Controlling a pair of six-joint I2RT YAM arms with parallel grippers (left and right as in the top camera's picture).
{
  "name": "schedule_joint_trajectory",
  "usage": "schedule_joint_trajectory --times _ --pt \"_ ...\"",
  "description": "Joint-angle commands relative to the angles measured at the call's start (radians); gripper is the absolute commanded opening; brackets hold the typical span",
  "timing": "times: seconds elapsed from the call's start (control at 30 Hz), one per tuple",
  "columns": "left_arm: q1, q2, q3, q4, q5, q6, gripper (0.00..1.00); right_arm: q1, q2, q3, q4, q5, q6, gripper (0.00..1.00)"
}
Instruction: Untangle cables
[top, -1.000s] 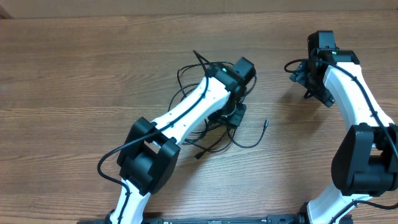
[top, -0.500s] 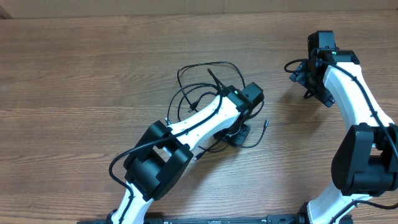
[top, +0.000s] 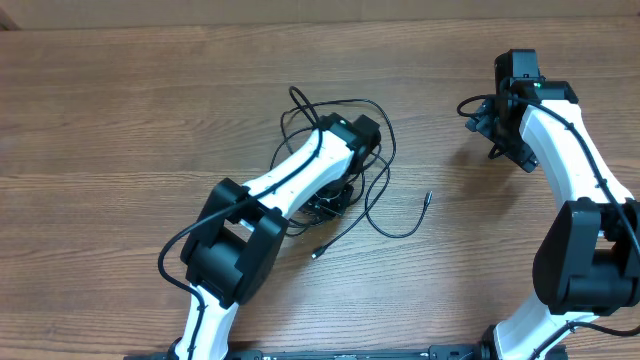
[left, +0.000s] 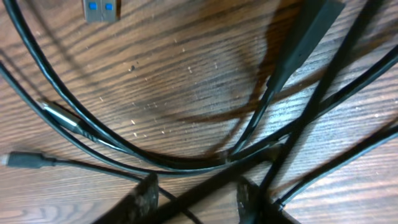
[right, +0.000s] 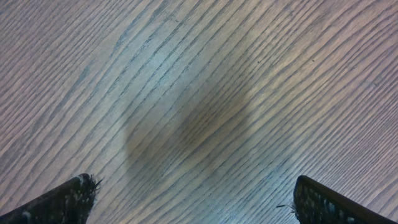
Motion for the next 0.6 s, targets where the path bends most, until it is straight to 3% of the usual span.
schedule_joint_trajectory --times 0.0,0.03,0.13,0.23,0.5,0.53,0.57 --pt "0.038 -0.011 0.039 -0.010 0.089 0.009 0.47 0.000 -0.008 -0.002 0.005 0.010 0.007 1.00" --pt "0.046 -0.011 0.045 -0.014 0.097 0.009 0.47 0.000 -0.008 -0.002 0.005 0.010 0.006 1.00" --pt "0.077 -0.011 0.094 -0.068 0.148 0.010 0.31 0.000 -0.008 -0.002 0.005 0.010 0.006 1.00" --pt "0.097 -0.012 0.177 -0.132 0.207 0.054 0.22 0.000 -0.008 -0.002 0.005 0.010 0.007 1.00" --pt "0.122 -0.012 0.380 -0.172 0.161 0.041 0.26 0.000 -0.008 -0.002 0.005 0.010 0.007 1.00" --pt "0.125 -0.012 0.381 -0.167 0.122 0.016 0.31 0.000 -0.008 -0.002 0.005 0.010 0.006 1.00" --pt "0.128 -0.012 0.381 -0.165 0.079 -0.015 0.42 0.000 -0.008 -0.002 0.005 0.010 0.007 1.00"
